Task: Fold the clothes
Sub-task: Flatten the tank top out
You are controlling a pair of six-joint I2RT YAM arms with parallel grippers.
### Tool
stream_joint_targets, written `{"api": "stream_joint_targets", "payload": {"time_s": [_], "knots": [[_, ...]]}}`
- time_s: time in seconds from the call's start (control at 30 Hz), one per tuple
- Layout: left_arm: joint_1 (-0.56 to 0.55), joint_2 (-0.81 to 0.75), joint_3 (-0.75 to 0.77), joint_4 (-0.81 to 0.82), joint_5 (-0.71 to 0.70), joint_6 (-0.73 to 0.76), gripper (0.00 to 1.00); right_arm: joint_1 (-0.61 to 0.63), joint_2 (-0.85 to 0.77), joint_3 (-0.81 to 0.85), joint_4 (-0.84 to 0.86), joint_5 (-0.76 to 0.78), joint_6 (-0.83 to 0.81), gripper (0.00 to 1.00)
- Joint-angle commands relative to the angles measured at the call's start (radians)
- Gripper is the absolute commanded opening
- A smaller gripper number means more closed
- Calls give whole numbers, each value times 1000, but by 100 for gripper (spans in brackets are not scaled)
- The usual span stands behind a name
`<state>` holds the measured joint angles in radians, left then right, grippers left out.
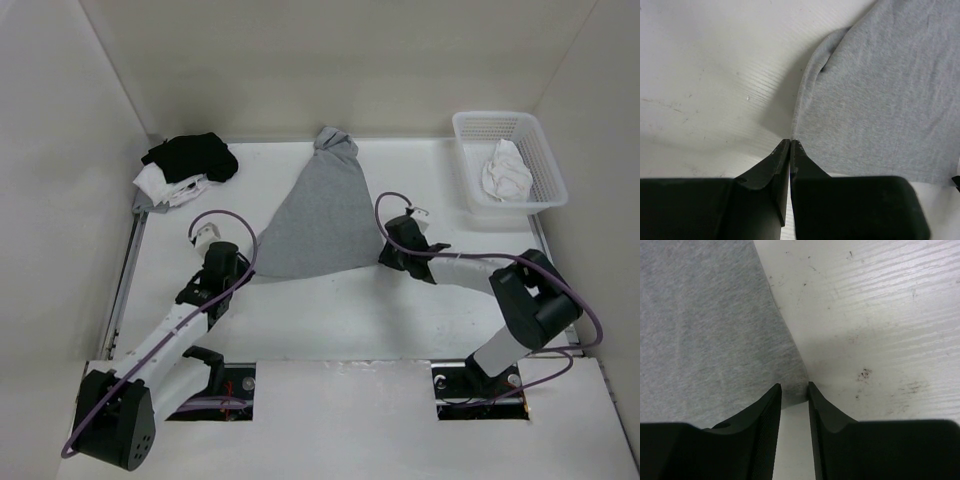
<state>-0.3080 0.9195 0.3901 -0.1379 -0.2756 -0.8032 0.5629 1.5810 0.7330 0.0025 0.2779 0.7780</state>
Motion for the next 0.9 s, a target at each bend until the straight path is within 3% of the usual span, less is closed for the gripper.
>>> {"api": "stream_joint_targets", "payload": {"time_s": [0.0,0.2,0.33,0.5,0.57,0.67,0.77,0.87], "knots": [[7,-27,4,49,12,15,1,19,46,32,-79,17,18,29],[10,-48,6,49,15,6,1,19,30,31,-65,61,29,11],[-10,-68,44,50,0,2,1,22,-82,11,-49,132,7,3],[-78,-172,243,89,-100,15,0,94,-541,49,-160,280,-183,1],[-126,-220,344,130,-167,42,0,136,-710,168,-261,348,-280,2],[-183,-254,465,204,-247,110,0,192,-789,331,-326,417,-388,2],[-248,-275,605,322,-324,228,0,327,-793,599,-331,539,-561,3],[-280,-248,705,426,-359,343,0,409,-751,732,-293,576,-656,4]]}}
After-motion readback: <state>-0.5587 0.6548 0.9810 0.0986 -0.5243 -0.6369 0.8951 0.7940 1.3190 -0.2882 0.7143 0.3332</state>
